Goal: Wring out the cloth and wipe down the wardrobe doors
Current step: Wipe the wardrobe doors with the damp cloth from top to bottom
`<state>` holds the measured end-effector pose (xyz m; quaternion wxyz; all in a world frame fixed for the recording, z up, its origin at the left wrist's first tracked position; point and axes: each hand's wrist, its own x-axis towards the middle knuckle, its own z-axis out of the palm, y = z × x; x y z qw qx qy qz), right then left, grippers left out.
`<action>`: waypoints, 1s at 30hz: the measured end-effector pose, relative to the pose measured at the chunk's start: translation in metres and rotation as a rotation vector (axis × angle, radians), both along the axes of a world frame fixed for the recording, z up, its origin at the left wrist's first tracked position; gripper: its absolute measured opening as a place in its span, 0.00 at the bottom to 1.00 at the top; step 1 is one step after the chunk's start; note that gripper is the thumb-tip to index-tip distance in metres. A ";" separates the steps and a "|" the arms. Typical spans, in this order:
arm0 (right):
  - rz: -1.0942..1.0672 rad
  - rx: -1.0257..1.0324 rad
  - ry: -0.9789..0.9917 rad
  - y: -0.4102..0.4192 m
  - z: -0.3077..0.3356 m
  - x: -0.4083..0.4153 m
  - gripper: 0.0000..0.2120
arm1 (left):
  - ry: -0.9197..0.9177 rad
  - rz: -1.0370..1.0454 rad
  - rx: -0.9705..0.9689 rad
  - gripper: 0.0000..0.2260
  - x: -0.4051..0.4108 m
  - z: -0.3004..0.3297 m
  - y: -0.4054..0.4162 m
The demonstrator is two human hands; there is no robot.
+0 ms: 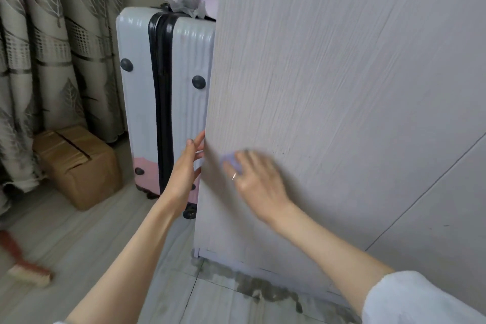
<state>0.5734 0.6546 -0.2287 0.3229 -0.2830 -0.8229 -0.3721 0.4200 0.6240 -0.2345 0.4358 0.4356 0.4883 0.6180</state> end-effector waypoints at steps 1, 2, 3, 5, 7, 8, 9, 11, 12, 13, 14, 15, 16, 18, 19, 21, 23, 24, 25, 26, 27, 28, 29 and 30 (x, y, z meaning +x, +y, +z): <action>-0.018 0.007 0.109 -0.001 0.017 0.002 0.13 | 0.010 -0.001 0.010 0.17 0.002 -0.001 -0.001; -0.022 -0.002 0.212 0.000 0.032 0.005 0.16 | 0.019 -0.002 0.019 0.19 0.004 -0.004 -0.002; -0.020 -0.020 0.292 0.001 0.044 0.007 0.19 | 0.029 -0.001 0.024 0.20 0.006 -0.005 -0.003; -0.030 -0.047 0.330 0.001 0.048 0.008 0.22 | 0.044 0.012 0.038 0.21 0.007 -0.008 -0.004; -0.026 -0.052 0.225 0.000 0.027 0.012 0.20 | 0.048 0.034 0.055 0.22 0.007 -0.009 -0.003; -0.011 -0.056 0.144 -0.003 0.012 0.019 0.19 | 0.049 0.045 0.061 0.22 0.008 -0.011 -0.002; 0.002 -0.059 0.063 -0.005 -0.002 0.029 0.18 | 0.052 0.054 0.069 0.22 0.009 -0.013 -0.001; 0.014 -0.088 -0.036 -0.009 -0.013 0.052 0.19 | 0.049 0.072 0.073 0.21 0.011 -0.018 0.000; 0.017 -0.092 -0.035 -0.009 -0.009 0.062 0.20 | 0.047 0.085 0.073 0.21 0.012 -0.019 0.000; 0.010 -0.088 -0.004 -0.009 0.001 0.070 0.21 | 0.048 0.100 0.073 0.21 0.013 -0.020 0.001; -0.004 -0.085 0.051 -0.008 0.015 0.074 0.21 | 0.048 0.113 0.071 0.21 0.014 -0.020 0.002; -0.018 -0.085 0.123 -0.006 0.031 0.076 0.22 | 0.047 0.126 0.070 0.21 0.016 -0.020 0.003; -0.025 -0.084 0.203 -0.004 0.046 0.076 0.23 | 0.049 0.139 0.069 0.21 0.017 -0.020 0.004; -0.034 -0.079 0.346 0.000 0.065 0.071 0.24 | 0.075 0.156 0.076 0.22 0.021 -0.019 0.005; -0.037 -0.085 0.372 0.000 0.063 0.068 0.25 | 0.085 0.164 0.082 0.22 0.023 -0.018 0.004; -0.016 -0.114 0.302 -0.003 0.039 0.066 0.23 | 0.096 0.178 0.086 0.21 0.028 -0.015 0.002; -0.001 -0.118 0.099 -0.009 -0.001 0.076 0.18 | 0.107 0.189 0.079 0.20 0.033 -0.015 -0.002; 0.004 -0.119 0.005 -0.013 -0.019 0.086 0.18 | 0.112 0.195 0.079 0.20 0.034 -0.015 -0.004; 0.004 -0.126 -0.054 -0.015 -0.030 0.097 0.18 | 0.116 0.199 0.088 0.20 0.034 -0.016 -0.005; 0.002 -0.130 -0.066 -0.016 -0.035 0.106 0.18 | 0.118 0.200 0.096 0.20 0.035 -0.018 -0.005; -0.003 -0.126 -0.045 -0.014 -0.032 0.115 0.19 | 0.118 0.202 0.100 0.21 0.035 -0.019 -0.005; -0.009 -0.115 0.000 -0.012 -0.024 0.120 0.19 | 0.121 0.206 0.098 0.21 0.034 -0.020 -0.005; -0.014 -0.099 0.069 -0.010 -0.010 0.123 0.20 | 0.132 0.210 0.097 0.21 0.034 -0.021 -0.005; -0.021 -0.082 0.164 -0.009 0.008 0.125 0.21 | 0.152 0.212 0.097 0.21 0.035 -0.022 -0.006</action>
